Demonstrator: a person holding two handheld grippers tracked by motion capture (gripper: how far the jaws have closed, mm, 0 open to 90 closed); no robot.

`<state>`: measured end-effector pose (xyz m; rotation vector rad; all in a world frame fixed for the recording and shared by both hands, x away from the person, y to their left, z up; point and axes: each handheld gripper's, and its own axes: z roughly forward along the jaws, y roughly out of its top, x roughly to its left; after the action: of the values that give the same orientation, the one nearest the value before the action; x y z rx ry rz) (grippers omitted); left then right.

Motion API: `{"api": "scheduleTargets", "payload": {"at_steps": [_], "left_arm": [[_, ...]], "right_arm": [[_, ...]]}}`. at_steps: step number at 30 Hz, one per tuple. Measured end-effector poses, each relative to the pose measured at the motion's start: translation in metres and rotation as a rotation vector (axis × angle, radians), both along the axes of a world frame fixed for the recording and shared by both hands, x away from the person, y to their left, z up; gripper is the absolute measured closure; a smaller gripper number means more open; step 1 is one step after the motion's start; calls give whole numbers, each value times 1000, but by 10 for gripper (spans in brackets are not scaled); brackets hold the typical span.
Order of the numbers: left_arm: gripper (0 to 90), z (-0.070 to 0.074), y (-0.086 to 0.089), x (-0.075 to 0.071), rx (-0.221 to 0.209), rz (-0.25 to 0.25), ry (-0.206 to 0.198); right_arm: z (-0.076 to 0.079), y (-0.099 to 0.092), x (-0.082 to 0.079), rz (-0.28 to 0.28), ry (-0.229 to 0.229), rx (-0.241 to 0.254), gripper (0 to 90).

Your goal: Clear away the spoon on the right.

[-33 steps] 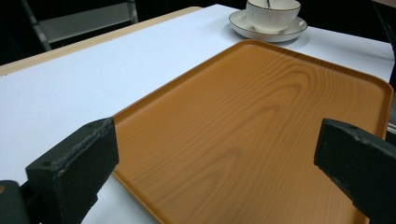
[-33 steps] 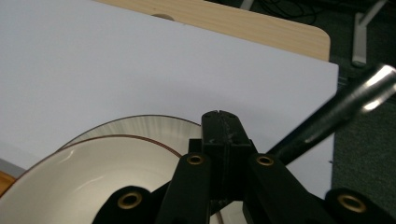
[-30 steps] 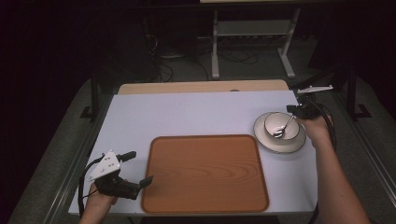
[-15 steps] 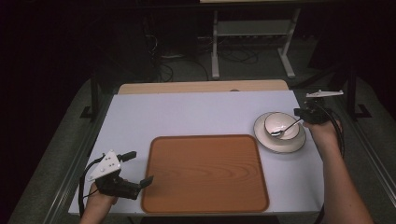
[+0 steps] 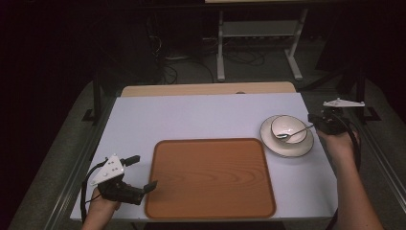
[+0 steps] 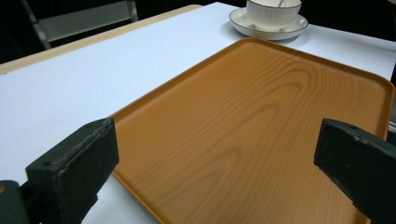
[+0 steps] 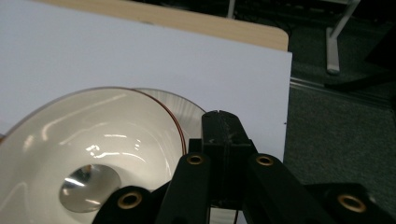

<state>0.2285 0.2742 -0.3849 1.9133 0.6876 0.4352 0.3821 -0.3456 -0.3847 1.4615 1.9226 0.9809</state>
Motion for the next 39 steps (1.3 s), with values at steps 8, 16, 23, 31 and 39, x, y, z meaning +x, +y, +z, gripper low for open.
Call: {"api": "scheduleTargets", "payload": {"at_steps": [8, 16, 23, 31, 39], "left_arm": [[0, 0, 1, 0, -5, -2, 1], [0, 0, 0, 1, -11, -4, 3], [0, 1, -1, 1, -11, -8, 1], [0, 0, -1, 2, -9, -14, 3], [0, 0, -2, 1, -4, -16, 0]], "right_arm": [[21, 10, -20, 18, -98, 73, 593], [16, 12, -53, 2, -66, 49, 501], [6, 1, -64, -36, -43, 73, 415], [-9, -4, -52, -63, -8, 107, 360], [-18, 3, -30, -94, 5, 136, 357]]}}
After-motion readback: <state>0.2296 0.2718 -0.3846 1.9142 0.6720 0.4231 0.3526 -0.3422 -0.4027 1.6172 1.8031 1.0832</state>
